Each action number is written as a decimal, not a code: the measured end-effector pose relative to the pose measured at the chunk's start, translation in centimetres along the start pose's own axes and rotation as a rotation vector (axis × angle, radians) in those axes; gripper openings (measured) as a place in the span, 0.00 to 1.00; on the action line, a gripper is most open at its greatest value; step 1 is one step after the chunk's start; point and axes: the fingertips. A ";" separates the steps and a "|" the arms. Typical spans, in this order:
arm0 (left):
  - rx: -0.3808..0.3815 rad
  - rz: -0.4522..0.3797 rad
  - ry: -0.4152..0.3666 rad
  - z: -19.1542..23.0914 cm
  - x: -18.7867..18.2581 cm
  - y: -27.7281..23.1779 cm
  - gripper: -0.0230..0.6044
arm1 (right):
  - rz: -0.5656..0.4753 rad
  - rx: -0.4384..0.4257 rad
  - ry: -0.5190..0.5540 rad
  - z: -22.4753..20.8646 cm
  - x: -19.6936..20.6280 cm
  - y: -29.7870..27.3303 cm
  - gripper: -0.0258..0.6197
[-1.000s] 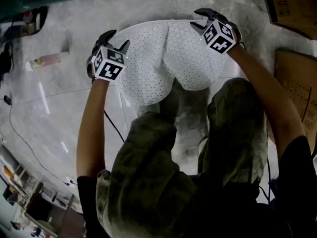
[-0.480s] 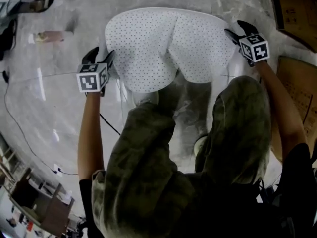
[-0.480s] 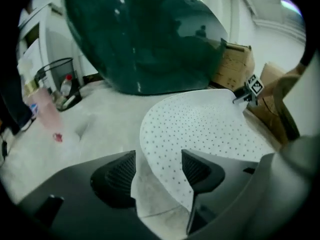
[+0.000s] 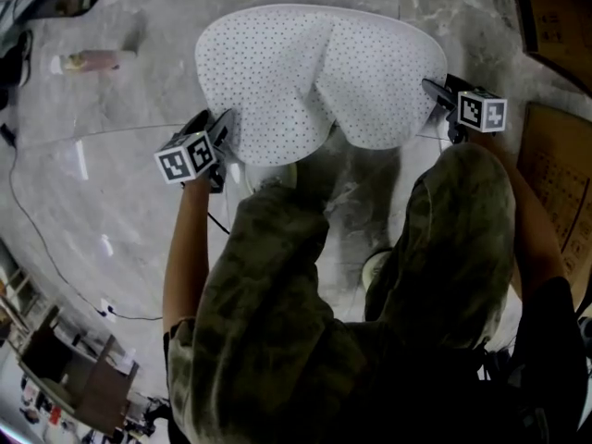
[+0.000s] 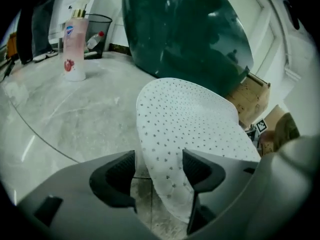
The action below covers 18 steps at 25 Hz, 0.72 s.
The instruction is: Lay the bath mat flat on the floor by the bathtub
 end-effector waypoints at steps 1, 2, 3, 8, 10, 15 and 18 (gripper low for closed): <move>0.005 -0.004 0.035 0.1 0.2 -0.2 0.51 | -0.002 0.005 -0.014 -0.1 0.2 -0.2 0.53; 0.004 -0.015 0.068 0.2 0.2 -0.3 0.51 | -0.008 0.014 -0.019 -0.2 0.4 -0.4 0.53; -0.001 -0.034 0.097 0.4 0.2 -0.3 0.50 | -0.017 0.028 -0.017 -0.5 0.5 -0.6 0.51; -0.005 -0.074 0.107 0.7 0.0 -0.3 0.38 | -0.032 0.028 -0.016 -0.5 0.4 -0.8 0.26; -0.006 -0.071 0.084 0.4 -0.2 -0.4 0.30 | -0.040 0.009 -0.036 -0.4 0.3 -0.8 0.21; -0.028 -0.103 -0.023 -0.1 -2.5 -0.2 0.13 | -0.102 0.022 -0.049 -0.8 -1.1 0.2 0.11; -0.048 -0.126 -0.080 0.0 -4.7 -0.7 0.11 | -0.139 0.042 -0.041 -1.5 -2.5 0.9 0.09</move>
Point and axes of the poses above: the fingertips, and each gripper's own axes: y backward along the fingers, z to its left, x out of its underside
